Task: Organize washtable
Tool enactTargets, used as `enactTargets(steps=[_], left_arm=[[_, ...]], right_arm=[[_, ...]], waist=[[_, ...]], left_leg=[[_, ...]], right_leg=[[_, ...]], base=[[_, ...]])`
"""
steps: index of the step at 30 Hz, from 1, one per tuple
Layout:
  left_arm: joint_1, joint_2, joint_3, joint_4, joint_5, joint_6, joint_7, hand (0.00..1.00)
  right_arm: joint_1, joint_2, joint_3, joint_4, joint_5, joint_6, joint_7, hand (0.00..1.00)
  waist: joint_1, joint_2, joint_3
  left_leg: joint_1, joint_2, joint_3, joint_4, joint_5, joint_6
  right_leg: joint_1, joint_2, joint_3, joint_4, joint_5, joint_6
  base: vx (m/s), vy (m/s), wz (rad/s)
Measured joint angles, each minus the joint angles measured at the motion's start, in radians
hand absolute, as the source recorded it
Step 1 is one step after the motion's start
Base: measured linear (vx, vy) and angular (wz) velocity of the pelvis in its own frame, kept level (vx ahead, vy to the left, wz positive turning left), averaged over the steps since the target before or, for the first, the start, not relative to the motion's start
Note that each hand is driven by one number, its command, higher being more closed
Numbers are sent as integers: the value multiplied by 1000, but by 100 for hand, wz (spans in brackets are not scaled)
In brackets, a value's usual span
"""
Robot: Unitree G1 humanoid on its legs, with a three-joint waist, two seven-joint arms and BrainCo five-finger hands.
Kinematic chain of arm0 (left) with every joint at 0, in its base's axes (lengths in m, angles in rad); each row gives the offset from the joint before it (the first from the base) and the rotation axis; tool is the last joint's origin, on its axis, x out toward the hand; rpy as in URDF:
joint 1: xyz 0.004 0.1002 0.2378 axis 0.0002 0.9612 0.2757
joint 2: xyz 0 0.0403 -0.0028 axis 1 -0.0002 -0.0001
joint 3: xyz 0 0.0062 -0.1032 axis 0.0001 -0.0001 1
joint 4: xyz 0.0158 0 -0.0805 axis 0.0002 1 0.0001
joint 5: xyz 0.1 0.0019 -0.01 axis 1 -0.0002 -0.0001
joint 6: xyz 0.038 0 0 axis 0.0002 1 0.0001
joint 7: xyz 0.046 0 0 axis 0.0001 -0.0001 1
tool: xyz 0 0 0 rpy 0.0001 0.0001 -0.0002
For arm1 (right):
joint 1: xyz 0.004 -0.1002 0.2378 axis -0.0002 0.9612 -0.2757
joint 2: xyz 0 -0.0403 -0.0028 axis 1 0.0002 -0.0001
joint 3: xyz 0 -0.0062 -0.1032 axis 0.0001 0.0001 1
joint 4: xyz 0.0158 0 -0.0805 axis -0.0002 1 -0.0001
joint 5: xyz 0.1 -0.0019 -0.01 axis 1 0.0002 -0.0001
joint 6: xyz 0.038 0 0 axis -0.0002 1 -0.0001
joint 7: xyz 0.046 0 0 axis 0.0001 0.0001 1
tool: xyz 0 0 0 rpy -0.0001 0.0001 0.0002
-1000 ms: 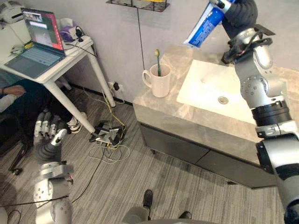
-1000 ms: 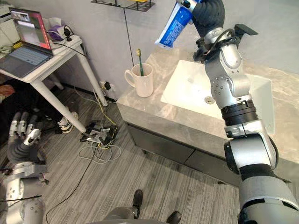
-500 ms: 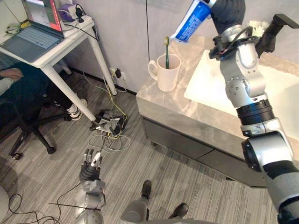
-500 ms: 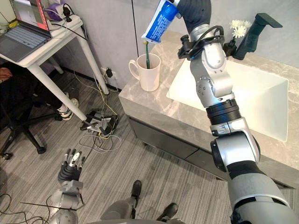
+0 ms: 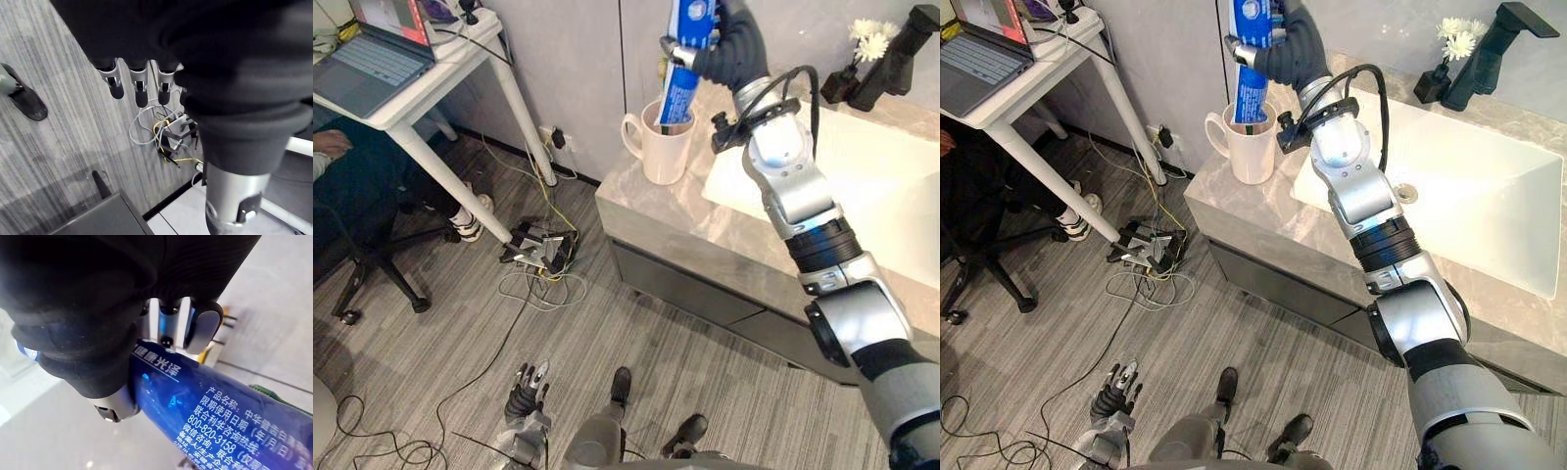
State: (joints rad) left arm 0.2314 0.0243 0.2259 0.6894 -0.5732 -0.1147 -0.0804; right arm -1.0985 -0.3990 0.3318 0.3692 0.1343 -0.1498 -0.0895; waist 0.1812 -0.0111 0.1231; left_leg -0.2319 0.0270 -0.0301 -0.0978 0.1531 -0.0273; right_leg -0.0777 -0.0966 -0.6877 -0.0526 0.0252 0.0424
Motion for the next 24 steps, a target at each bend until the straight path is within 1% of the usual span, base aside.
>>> enactTargets(steps=[2,6,15,21,24], left_arm=[[-6,2,1,36,15,-1,1,0],[-15,3,0,81,37,-1,1,0],[-18,28,-1,97,37,-6,8,0],[-18,28,-1,98,37,-7,18,0],[-19,28,-1,98,38,-7,19,0]], right_arm=[[0,1,1,0,-10,0,0,100],[0,8,1,5,-11,0,-4,100],[0,9,-1,19,-25,0,-39,100],[-11,11,-26,20,-17,0,-64,100],[-21,23,-66,22,-8,0,-76,100]], waist=[[0,0,0],[-2,-3,2],[-2,-5,4],[-2,-7,6],[-1,-9,14]], left_leg=[[0,2,-1,0,0,0],[0,9,-5,0,1,-1],[-3,9,-24,1,2,-2],[-3,9,-24,1,2,-2],[-2,9,-24,1,2,-2]], right_leg=[[-1,1,0,3,-2,-2],[-20,-7,2,52,-30,-6],[-34,-20,-8,104,-66,-2],[-34,-22,-9,108,-68,0],[-35,-22,-9,110,-69,-1]], base=[[0,0,0],[0,0,0],[20,-4,5],[3,-1,1],[0,0,0]])
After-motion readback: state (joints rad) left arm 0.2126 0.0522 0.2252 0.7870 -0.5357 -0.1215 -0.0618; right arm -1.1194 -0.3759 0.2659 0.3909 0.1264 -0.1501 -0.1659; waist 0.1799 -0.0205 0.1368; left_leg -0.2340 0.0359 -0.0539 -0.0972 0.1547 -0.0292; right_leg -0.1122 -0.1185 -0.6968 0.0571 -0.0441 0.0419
